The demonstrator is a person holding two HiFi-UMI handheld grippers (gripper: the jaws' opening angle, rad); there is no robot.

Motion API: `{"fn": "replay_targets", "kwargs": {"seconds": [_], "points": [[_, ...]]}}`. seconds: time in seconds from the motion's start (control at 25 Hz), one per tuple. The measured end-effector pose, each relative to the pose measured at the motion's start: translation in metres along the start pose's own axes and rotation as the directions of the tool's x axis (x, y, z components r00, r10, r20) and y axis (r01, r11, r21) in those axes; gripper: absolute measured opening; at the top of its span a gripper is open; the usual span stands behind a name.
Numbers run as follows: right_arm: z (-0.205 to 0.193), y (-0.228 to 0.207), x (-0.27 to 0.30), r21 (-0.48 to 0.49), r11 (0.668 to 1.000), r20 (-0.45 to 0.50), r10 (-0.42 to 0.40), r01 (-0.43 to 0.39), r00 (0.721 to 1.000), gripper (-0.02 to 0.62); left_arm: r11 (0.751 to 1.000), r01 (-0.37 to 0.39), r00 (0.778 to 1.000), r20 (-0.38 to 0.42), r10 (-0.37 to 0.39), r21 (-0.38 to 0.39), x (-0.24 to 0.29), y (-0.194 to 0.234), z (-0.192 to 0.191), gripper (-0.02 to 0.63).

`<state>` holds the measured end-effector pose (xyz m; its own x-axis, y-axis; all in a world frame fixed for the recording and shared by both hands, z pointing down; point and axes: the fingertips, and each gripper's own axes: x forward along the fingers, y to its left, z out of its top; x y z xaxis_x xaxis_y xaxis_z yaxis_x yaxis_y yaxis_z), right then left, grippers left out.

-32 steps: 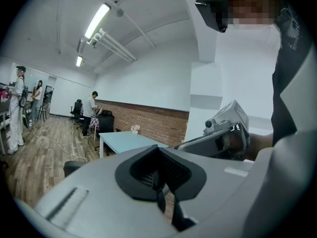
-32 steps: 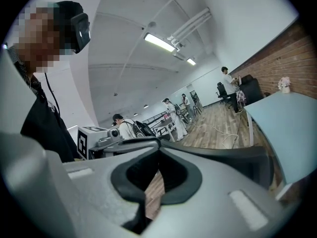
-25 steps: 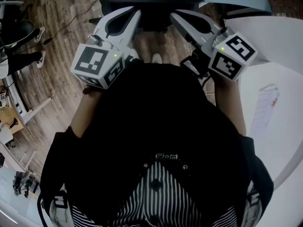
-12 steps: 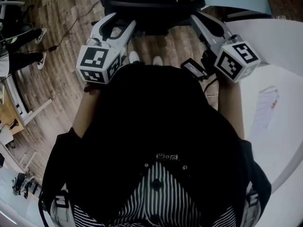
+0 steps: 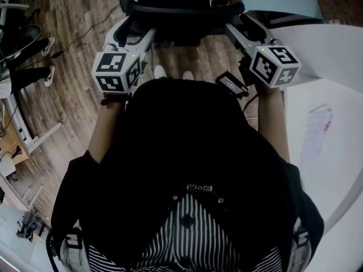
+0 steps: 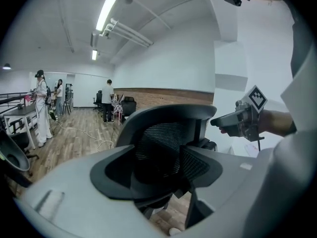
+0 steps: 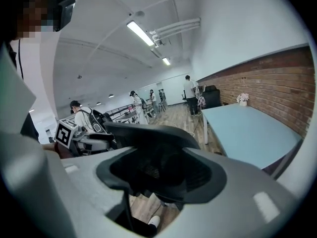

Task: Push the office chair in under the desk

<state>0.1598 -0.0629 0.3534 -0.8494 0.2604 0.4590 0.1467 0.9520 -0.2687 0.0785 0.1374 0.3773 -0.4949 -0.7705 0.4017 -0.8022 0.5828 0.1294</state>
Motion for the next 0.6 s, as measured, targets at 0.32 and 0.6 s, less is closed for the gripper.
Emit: {"fn": "replay_targets", "kwargs": {"seconds": [0.32,0.6], "points": [[-0.016,-0.025,0.010,0.009,0.999,-0.042,-0.050,0.051,0.998,0.284,1.000,-0.019,1.000,-0.005,0.019,-0.004,0.008,0.011,-0.001,0.290],[-0.020,-0.036,0.036,0.012,0.997,-0.063,-0.074,0.075,0.995,0.319,0.999,-0.038,0.999,-0.027,0.038,-0.011,0.018,0.040,-0.005,0.299]]}}
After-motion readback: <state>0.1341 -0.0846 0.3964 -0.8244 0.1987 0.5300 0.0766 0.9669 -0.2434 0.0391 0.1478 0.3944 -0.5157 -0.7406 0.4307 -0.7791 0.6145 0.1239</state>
